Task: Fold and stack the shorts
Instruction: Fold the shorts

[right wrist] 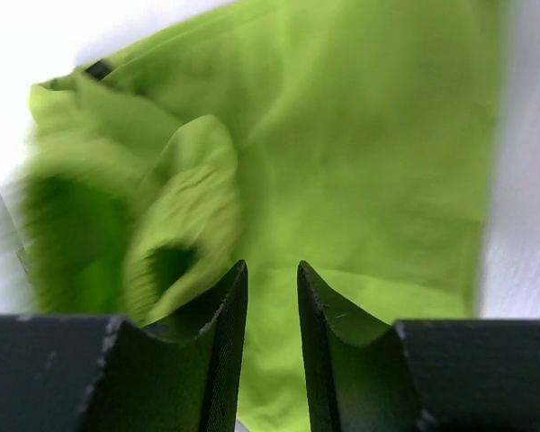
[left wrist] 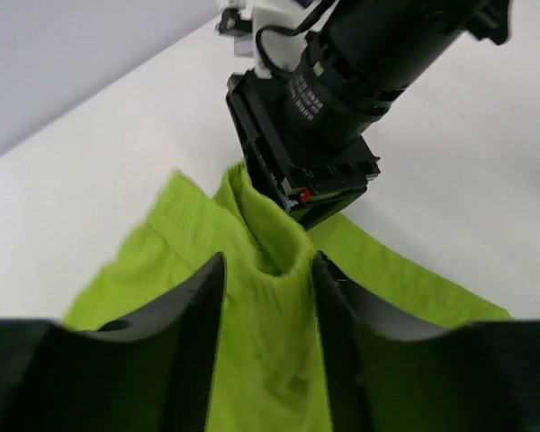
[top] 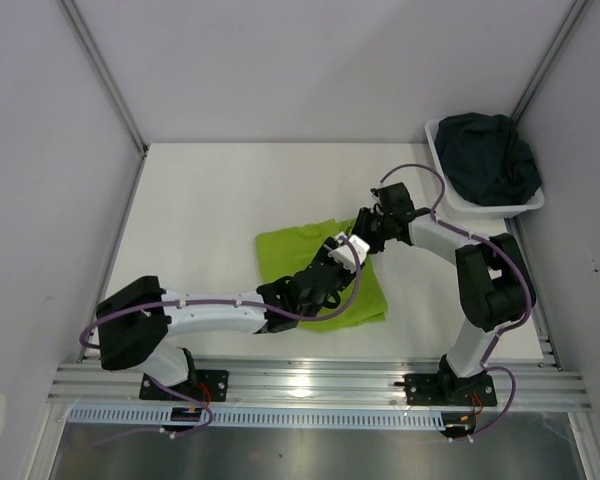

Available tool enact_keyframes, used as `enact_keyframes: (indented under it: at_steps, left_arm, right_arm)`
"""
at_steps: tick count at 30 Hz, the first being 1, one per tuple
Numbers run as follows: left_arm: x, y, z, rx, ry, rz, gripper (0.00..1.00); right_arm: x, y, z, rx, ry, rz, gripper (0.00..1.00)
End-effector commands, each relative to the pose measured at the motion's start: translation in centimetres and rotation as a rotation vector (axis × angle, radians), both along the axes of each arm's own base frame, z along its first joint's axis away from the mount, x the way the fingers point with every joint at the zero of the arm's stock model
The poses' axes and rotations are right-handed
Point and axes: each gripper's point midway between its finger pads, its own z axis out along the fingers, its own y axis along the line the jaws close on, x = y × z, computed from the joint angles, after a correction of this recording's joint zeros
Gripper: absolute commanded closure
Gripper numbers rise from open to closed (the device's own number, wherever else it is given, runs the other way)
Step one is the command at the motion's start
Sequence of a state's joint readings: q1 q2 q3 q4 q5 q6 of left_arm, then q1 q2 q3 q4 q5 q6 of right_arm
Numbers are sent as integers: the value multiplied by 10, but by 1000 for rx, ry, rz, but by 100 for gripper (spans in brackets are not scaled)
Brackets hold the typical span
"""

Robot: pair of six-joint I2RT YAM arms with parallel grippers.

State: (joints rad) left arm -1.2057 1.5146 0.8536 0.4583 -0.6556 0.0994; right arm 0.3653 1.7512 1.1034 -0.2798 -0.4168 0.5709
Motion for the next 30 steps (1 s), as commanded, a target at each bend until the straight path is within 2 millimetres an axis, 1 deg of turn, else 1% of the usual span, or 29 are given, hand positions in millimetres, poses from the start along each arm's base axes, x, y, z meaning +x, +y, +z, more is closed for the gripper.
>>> enact_keyframes:
  at_steps: [1,2,3,5,7,11,12,13,14,15,16,17,18,19,20,21,22,23,24,25,26,27,28,30]
  left_arm:
    - [-9,-26,15,-14,9,-111,47]
    - [-15,-31,16,-26,22,-152,34]
    - [-15,-29,12,-17,26,-152,24]
    - [-25,-35,17,-48,37,-215,15]
    - [-29,-35,25,-83,51,-229,11]
    - [-24,-26,43,-160,113,-239,10]
    - [-15,-18,45,-194,141,-215,10]
    - [-12,-13,45,-210,158,-209,10]
    - [-12,-6,54,-244,166,-221,9]
    - [-2,5,58,-285,186,-191,9]
    - [0,13,52,-294,207,-179,9]
    - [9,25,59,-329,209,-157,8]
    - [13,33,54,-346,249,-133,8]
    - [17,38,53,-355,271,-118,8]
    - [22,44,48,-355,298,-93,8]
    - [30,53,38,-349,350,-69,8]
    - [33,56,31,-340,375,-59,8]
    - [41,62,28,-337,390,-31,9]
    - [44,63,18,-318,424,-19,8]
    - [46,64,12,-311,444,-13,9]
    - [52,68,11,-315,456,3,9]
    - [53,68,6,-319,480,10,9]
    - [52,66,-1,-316,510,-8,9]
    - [59,69,-7,-330,537,6,10]
  right_arm:
    - [17,-1,5,11,-51,6,69]
    - [18,-3,5,22,-49,6,69]
    - [19,-3,4,26,-47,6,69]
    - [20,-3,1,29,-46,12,69]
    - [20,-5,-1,27,-44,12,69]
    - [22,-11,0,47,-60,21,67]
    - [22,-17,-1,59,-57,15,66]
    - [24,-20,2,70,-72,12,64]
    - [24,-22,3,80,-77,12,62]
    - [22,-27,5,91,-79,7,58]
    - [21,-29,5,94,-82,6,56]
    - [21,-29,8,102,-91,11,54]
    - [15,-27,11,117,-98,32,47]
    - [14,-26,14,124,-111,39,43]
    - [12,-27,15,130,-118,42,39]
    - [10,-25,18,140,-130,50,36]
    - [7,-24,23,159,-152,56,31]
    - [5,-23,28,174,-174,60,27]
    - [4,-21,33,196,-194,66,25]
    - [2,-18,42,226,-240,75,25]
    - [0,-16,46,238,-249,81,26]
    - [-2,-13,49,247,-258,91,29]
    - [-4,-10,51,249,-260,107,30]
    - [-8,-1,47,227,-247,139,31]
